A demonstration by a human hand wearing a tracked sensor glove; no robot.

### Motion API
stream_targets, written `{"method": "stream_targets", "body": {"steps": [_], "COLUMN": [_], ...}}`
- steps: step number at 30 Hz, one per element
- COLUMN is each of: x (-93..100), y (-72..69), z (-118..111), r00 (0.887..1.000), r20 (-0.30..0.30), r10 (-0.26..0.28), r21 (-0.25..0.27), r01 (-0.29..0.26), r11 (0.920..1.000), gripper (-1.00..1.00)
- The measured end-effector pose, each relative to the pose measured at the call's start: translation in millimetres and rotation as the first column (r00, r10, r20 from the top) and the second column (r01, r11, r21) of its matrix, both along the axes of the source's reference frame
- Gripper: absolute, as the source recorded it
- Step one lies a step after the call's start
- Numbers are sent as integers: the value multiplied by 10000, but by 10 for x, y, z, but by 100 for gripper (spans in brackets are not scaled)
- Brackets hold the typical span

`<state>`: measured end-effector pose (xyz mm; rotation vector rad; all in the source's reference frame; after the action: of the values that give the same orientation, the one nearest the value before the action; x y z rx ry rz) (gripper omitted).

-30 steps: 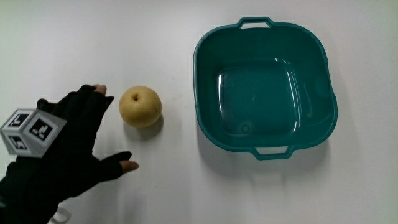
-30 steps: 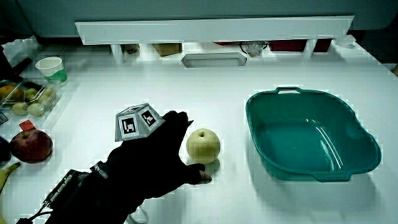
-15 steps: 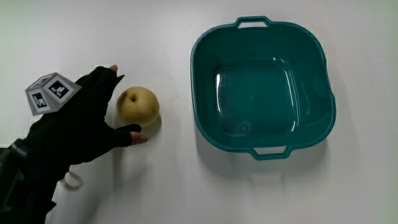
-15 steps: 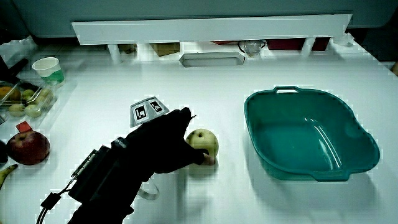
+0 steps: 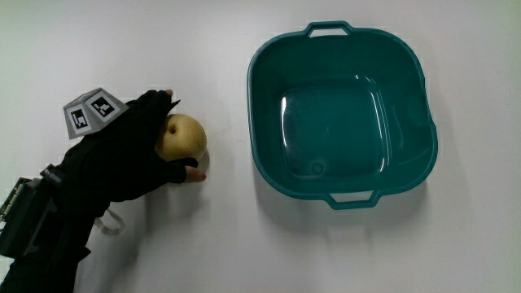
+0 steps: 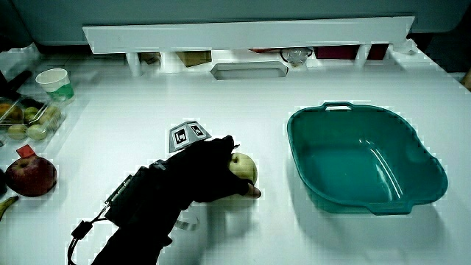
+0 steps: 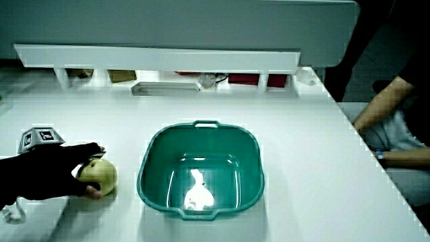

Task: Pick pear from desk

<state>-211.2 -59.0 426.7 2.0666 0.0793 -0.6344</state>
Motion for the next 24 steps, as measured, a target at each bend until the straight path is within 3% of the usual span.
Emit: {"method": "stream_targets", "body": {"steps": [5,11,16,24], "x": [-21,-28,-29,-36], "y": [-3,2,13,19], "z": [77,92,64,45], "r00": [9998,9993,9976,9969], "r20": [-175,-295,-291,-358], "r10": [-107,-228,-634,-699], "r21": [-104,194,597,1318], "r01": [105,234,651,740], "r11": [9999,9995,9961,9885], "gripper": [0,0,26,68]}}
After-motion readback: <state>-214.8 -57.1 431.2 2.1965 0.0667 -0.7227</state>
